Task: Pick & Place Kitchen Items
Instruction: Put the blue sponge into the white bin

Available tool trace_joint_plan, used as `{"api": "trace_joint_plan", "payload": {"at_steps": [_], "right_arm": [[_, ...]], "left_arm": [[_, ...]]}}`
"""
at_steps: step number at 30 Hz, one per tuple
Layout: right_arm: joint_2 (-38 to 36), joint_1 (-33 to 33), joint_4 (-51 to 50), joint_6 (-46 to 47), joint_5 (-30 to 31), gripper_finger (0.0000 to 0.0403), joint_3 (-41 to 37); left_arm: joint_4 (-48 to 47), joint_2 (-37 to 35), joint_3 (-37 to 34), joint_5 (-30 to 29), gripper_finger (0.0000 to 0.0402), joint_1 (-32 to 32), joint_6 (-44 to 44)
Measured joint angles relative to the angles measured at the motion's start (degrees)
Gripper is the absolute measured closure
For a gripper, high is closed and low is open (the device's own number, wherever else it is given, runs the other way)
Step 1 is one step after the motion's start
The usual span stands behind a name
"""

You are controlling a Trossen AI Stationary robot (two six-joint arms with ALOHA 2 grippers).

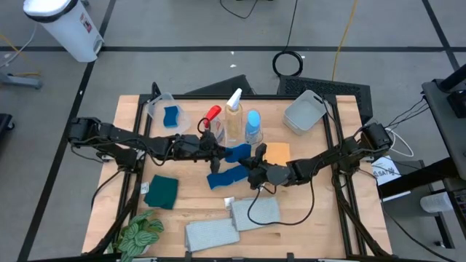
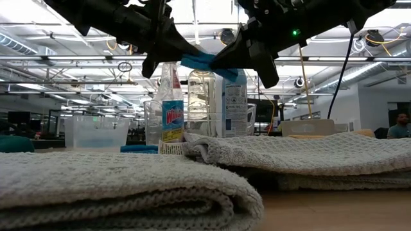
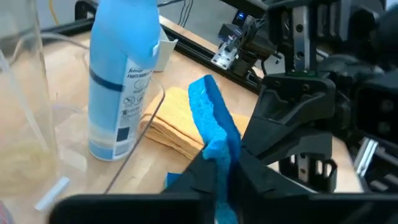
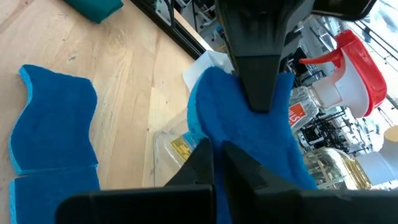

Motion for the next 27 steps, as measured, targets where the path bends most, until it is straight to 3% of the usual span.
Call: {"api": "trace_joint_plan", "payload": {"at_steps": [5, 10, 20, 27], "right_arm": [[0.00, 0.00, 0.38, 4.06, -0.68, 0.0400, 0.00], [-0.83, 0.00, 1.36, 10.20, -1.68, 0.0372, 0.07], [-4.65, 0.88, -1.13, 17.48, -1.60, 0.0272, 0.11], [-5.18, 0.83, -1.81, 18.58, -1.55, 0.0238, 0.07]], "left_arm": [[0.01, 0.00, -0.03, 0.02, 0.0380, 0.00, 4.14], [-1.93, -1.93, -0.11, 0.04, 0.0380, 0.10, 5.22], [-20.82, -16.54, -0.11, -0.13, 0.0386, 1.13, 4.05], [-34.16, -28.20, -0.11, -0.64, 0.0388, 1.18, -1.05]]}}
